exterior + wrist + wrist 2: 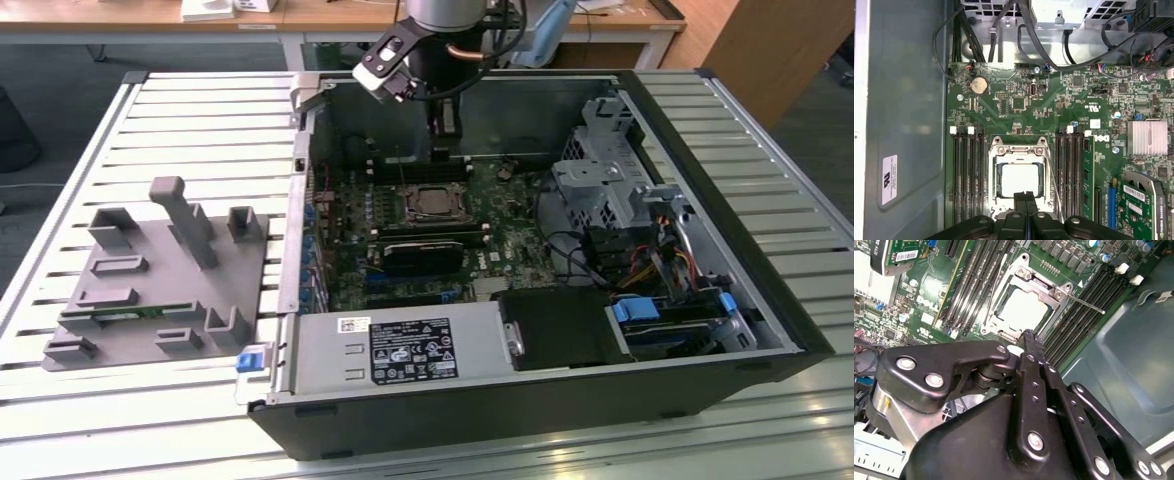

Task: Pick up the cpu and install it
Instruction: 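Install the first cpu locking lever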

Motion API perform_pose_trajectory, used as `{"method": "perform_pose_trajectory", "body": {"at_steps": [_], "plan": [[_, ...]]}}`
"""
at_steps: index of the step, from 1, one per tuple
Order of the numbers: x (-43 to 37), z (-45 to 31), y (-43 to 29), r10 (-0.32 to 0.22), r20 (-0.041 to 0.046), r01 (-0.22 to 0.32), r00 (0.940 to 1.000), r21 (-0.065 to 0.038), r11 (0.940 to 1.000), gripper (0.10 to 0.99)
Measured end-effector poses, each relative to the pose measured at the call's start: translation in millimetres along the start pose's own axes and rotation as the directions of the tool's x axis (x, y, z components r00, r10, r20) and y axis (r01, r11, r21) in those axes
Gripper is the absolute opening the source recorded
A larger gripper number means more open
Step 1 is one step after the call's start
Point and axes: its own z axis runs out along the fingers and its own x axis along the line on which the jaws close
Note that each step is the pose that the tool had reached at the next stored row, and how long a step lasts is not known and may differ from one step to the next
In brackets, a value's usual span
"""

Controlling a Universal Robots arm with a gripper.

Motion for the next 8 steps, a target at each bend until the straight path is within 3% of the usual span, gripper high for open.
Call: {"method": "perform_pose_trajectory", "body": {"at_steps": [8], "plan": [[0.0, -6.7, -0.5, -0.009, 0.0025, 0.009, 1.0000, -0.001, 1.0000, 0.106]]}}
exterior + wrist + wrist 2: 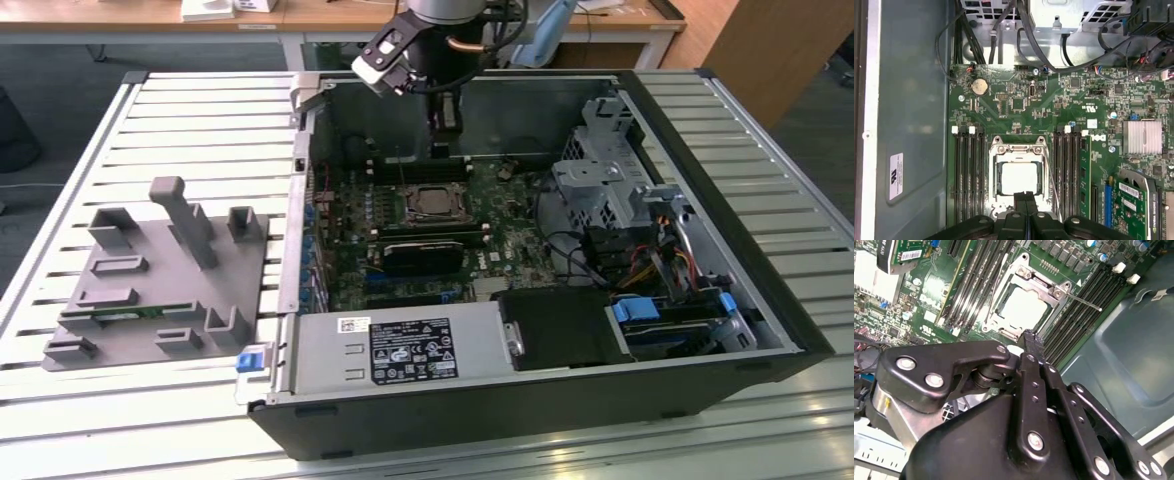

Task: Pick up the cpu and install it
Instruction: 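Install the first cpu locking lever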

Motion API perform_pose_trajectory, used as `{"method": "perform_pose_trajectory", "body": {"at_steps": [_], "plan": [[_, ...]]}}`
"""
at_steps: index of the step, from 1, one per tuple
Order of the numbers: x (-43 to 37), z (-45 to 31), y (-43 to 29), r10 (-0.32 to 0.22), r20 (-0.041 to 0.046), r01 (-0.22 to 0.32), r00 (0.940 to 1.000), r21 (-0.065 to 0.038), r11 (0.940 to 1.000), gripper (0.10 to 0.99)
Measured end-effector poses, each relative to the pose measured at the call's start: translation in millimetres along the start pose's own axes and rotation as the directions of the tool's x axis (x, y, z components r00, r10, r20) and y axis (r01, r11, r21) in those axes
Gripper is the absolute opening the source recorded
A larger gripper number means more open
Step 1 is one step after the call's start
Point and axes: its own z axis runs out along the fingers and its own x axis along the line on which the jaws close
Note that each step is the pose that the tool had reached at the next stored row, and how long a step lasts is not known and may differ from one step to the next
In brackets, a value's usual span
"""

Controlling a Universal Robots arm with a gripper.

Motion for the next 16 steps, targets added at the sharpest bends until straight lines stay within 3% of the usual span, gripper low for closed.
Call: {"method": "perform_pose_trajectory", "body": {"at_steps": [4, 8, 12, 16], "plan": [[0.0, 0.9, 0.0, -0.073, -0.0025, 0.073, 0.9973, -0.002, 0.9973, 0.106], [0.0, 2.1, -0.1, -0.146, -0.0045, 0.146, 0.9893, -0.003, 0.9893, 0.106], [0.0, 2.9, -0.1, -0.217, -0.0066, 0.217, 0.9762, -0.005, 0.9763, 0.106], [0.1, 3.7, -0.1, -0.288, -0.0088, 0.288, 0.9577, -0.007, 0.9577, 0.106]]}}
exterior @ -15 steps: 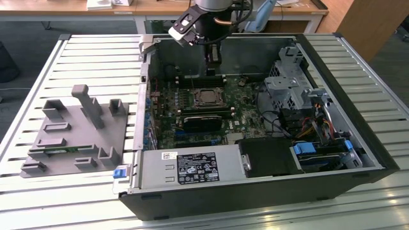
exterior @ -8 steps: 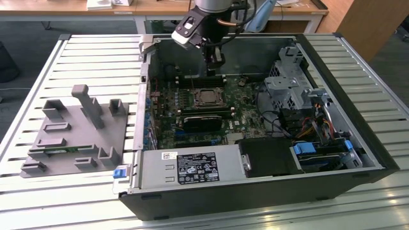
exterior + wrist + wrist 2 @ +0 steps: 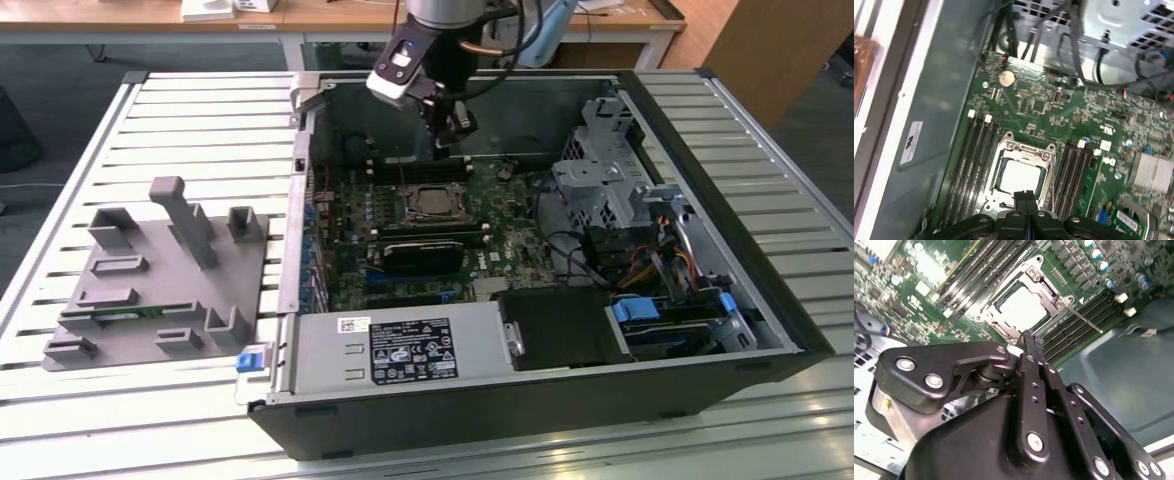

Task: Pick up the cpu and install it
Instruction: 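Install the first cpu locking lever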

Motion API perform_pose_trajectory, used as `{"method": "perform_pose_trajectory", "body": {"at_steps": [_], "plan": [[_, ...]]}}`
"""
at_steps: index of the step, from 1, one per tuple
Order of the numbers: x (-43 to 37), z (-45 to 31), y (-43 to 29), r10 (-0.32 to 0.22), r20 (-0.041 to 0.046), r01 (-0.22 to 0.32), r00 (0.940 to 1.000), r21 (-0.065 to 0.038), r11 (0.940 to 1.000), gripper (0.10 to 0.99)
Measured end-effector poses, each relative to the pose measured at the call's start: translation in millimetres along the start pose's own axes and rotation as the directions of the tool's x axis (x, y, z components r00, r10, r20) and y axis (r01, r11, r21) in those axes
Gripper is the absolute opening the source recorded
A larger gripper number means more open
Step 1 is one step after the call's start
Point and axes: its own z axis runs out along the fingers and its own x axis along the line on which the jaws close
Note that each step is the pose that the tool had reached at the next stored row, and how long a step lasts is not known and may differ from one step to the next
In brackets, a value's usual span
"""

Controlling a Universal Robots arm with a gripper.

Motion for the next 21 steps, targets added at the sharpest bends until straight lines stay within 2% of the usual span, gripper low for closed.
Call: {"method": "perform_pose_trajectory", "body": {"at_steps": [5, 10, 13, 21], "plan": [[0.0, 0.6, 0.0, -0.061, -0.0021, 0.061, 0.9981, -0.001, 0.9981, 0.106], [0.0, 0.7, 0.0, -0.126, -0.0042, 0.126, 0.9921, -0.003, 0.9921, 0.106], [0.0, 0.7, 0.0, -0.173, -0.0056, 0.173, 0.9849, -0.004, 0.9849, 0.106], [0.0, 0.8, 0.0, -0.278, -0.0087, 0.278, 0.9607, -0.007, 0.9607, 0.106]]}}
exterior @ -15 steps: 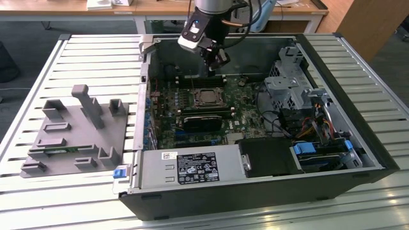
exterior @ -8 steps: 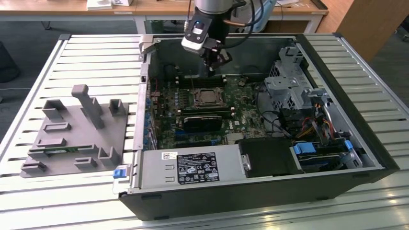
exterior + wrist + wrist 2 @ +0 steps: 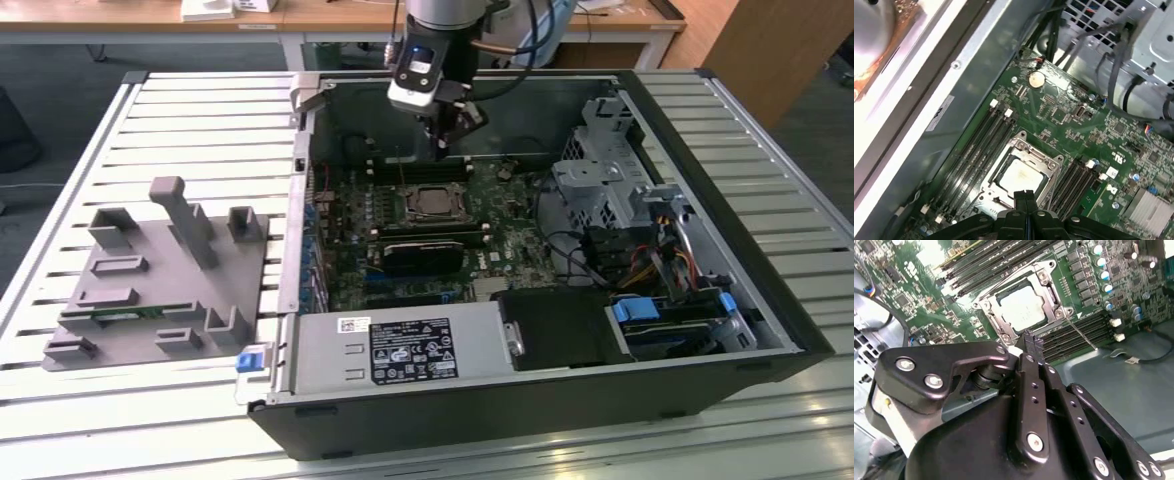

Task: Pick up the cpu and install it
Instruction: 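Install the first cpu locking lever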

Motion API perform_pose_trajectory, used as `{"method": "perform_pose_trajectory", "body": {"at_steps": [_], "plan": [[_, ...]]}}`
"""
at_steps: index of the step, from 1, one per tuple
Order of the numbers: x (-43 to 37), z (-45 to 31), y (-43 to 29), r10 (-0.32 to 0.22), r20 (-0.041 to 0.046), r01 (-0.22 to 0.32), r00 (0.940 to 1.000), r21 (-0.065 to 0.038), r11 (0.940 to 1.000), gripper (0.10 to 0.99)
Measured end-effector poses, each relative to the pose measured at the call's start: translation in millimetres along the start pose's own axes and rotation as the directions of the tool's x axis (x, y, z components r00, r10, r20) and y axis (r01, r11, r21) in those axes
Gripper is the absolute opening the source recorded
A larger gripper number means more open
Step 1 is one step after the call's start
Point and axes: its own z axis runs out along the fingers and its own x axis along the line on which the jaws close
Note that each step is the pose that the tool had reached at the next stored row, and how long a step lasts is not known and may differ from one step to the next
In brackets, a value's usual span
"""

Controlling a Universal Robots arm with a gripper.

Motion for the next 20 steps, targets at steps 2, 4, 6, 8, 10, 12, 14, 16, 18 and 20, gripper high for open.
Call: {"method": "perform_pose_trajectory", "body": {"at_steps": [2, 4, 6, 8, 10, 12, 14, 16, 18, 20], "plan": [[0.0, 0.0, 0.0, -0.025, -0.0009, 0.025, 0.9997, -0.001, 0.9997, 0.106], [-0.1, 0.0, 0.0, -0.048, -0.0016, 0.048, 0.9988, -0.001, 0.9988, 0.106], [-0.1, 0.0, -0.1, -0.070, -0.0024, 0.070, 0.9976, -0.002, 0.9976, 0.106], [-0.1, 0.0, -0.1, -0.092, -0.0031, 0.092, 0.9958, -0.002, 0.9958, 0.106], [-0.1, 0.0, -0.1, -0.113, -0.0037, 0.113, 0.9936, -0.003, 0.9936, 0.106], [-0.2, 0.0, -0.1, -0.135, -0.0044, 0.135, 0.9908, -0.003, 0.9908, 0.106], [-0.2, 0.0, -0.1, -0.156, -0.0051, 0.156, 0.9877, -0.004, 0.9877, 0.106], [-0.2, 0.0, -0.1, -0.177, -0.0058, 0.177, 0.9841, -0.004, 0.9841, 0.106], [-0.2, 0.0, -0.2, -0.197, -0.0064, 0.197, 0.9803, -0.005, 0.9804, 0.106], [-0.3, 0.0, -0.2, -0.217, -0.0069, 0.217, 0.9760, -0.005, 0.9761, 0.106]]}}
